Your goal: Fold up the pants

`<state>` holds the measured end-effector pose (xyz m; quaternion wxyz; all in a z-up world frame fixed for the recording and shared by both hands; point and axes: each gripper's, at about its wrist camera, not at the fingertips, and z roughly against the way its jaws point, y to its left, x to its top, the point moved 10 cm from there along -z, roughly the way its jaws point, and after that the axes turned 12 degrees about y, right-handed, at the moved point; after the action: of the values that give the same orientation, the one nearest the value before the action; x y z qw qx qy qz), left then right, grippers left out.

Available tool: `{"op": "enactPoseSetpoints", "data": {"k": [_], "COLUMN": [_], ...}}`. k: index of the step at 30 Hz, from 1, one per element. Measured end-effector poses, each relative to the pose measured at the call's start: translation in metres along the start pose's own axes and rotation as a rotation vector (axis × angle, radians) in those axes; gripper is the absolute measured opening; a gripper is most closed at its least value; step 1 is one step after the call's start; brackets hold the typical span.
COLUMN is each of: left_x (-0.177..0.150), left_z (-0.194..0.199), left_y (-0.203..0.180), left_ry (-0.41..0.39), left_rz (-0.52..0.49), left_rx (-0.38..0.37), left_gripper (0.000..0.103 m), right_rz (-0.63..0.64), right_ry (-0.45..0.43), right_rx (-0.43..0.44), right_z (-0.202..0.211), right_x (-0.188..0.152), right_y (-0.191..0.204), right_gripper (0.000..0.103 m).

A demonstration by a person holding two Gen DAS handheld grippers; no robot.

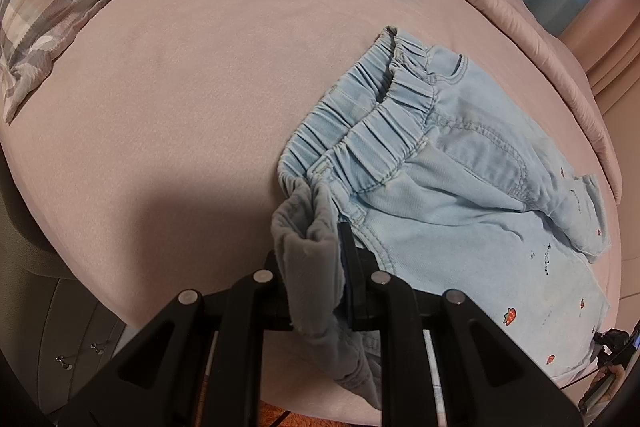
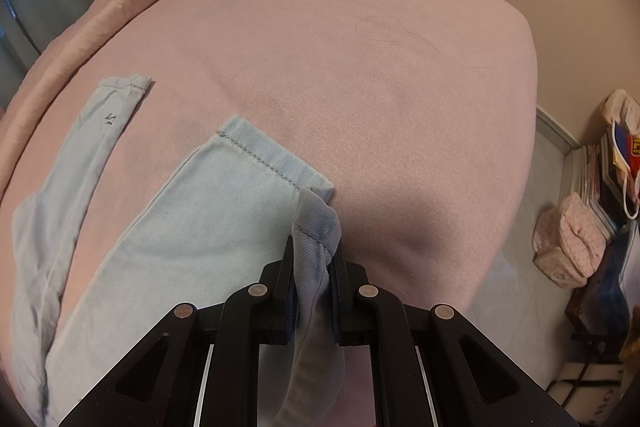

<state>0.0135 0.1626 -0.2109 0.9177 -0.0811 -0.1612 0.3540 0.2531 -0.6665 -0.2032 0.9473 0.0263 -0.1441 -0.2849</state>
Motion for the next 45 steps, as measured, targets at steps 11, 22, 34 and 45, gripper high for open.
{"op": "enactPoseSetpoints", "data": {"k": [11,22,34,45], "left_x": [-0.0001,-0.0006,-0.0002,-0.0001], "left_z": [0.0,-0.0001,0.0,0.0001], "left_y": [0.0003,0.0013,0.0018,0.0019], "left_ry": [0.002,-0.001,0.0,-0.001], "left_rz": [-0.002,-0.006,-0.011,-0.014], "left_rx": [-0.002,-0.002,0.003,0.007], "left_gripper": [0.018,0.018,0.018,0.018], "right_rz": [-0.003,-0.003,-0.002,-0.002], "right_ry": [-0.008,-0.013,-0.015,-0.021], "right_rx": [0.002,-0.002,-0.001,0.004], "right_z": [-0.0002,-0.0009,-0.0013,-0.0021], "right_x": [0.0009,0.0032,0.0022,0.0022], "right_y": [0.0023,0.0035,0.0021,0.0034], "right_gripper": [0.008,0.008,0.008,0.008]}}
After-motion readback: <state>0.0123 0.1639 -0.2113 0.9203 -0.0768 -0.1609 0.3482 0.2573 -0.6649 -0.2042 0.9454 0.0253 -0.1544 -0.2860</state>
